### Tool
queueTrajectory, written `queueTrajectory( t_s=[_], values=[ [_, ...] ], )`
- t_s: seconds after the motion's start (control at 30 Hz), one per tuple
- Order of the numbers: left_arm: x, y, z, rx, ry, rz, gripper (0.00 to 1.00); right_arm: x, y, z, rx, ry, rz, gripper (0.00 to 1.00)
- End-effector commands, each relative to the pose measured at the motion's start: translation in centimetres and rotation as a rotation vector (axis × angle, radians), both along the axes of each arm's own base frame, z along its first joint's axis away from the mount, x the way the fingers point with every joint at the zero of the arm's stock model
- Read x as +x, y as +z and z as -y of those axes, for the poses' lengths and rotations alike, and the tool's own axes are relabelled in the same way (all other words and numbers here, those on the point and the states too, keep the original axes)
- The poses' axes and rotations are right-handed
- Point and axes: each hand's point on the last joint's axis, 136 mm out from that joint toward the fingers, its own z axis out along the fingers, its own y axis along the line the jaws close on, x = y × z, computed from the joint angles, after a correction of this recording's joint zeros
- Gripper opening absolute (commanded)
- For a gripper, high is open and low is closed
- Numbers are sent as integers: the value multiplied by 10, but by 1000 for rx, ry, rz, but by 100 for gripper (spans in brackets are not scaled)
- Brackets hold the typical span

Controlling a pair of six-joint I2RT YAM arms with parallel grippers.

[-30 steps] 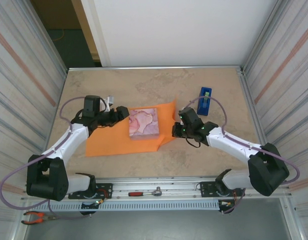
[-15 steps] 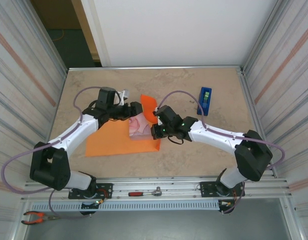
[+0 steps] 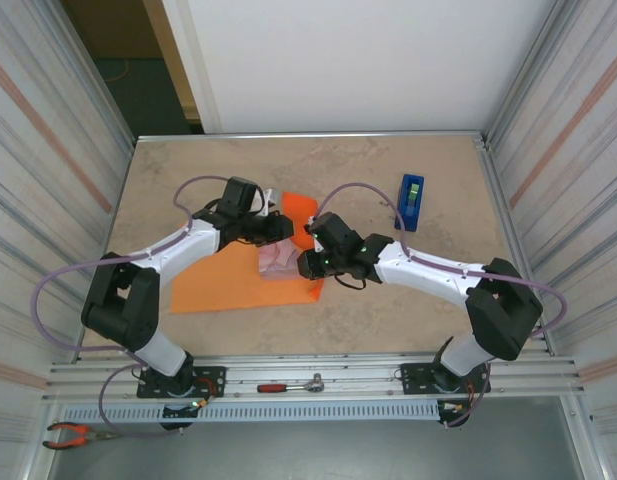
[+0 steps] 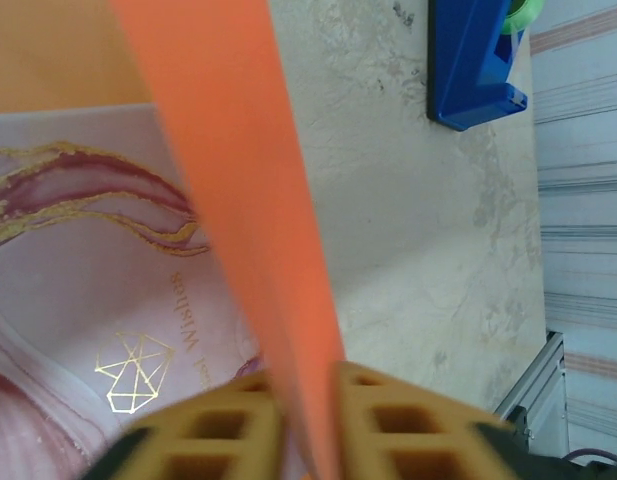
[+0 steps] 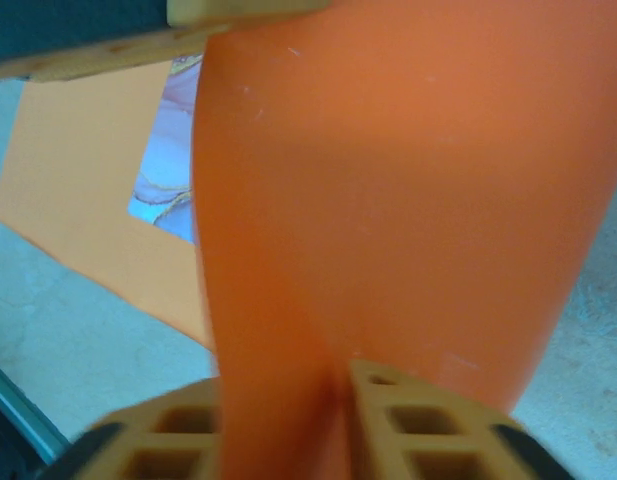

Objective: Wrap the gift box in paper

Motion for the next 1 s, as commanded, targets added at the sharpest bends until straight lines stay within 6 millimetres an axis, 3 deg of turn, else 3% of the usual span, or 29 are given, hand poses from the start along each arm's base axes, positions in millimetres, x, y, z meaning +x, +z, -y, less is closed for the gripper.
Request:
queueTrajectory(
  t_s=[0.0,0.1,0.27,0.37,0.47,0.63,0.83,0.97],
  values=[
    [5,11,3,-1,-29,58,0,-1,10,-2,29,10,15,48],
    [0,6,-7,19,-15,59,0,5,23,5,85,-22,23,60],
    [-4,-2,-30,33,36,52,0,21,41,20,173,-105,51,66],
    [-6,-6,-42,34,61,36,0,37,41,28,238,-172,48,66],
    [-8,-12,-50,40,79,26,0,49,36,26,254,-190,36,63],
    [-10,-16,-53,51,83,23,0,63,28,-1,271,-140,-7,48],
    [-13,-20,-57,70,91,20,0,68,-1,-31,251,-100,-70,37],
    [-15,-21,-60,71,100,13,0,64,-24,-38,228,-97,-115,31]
  ],
)
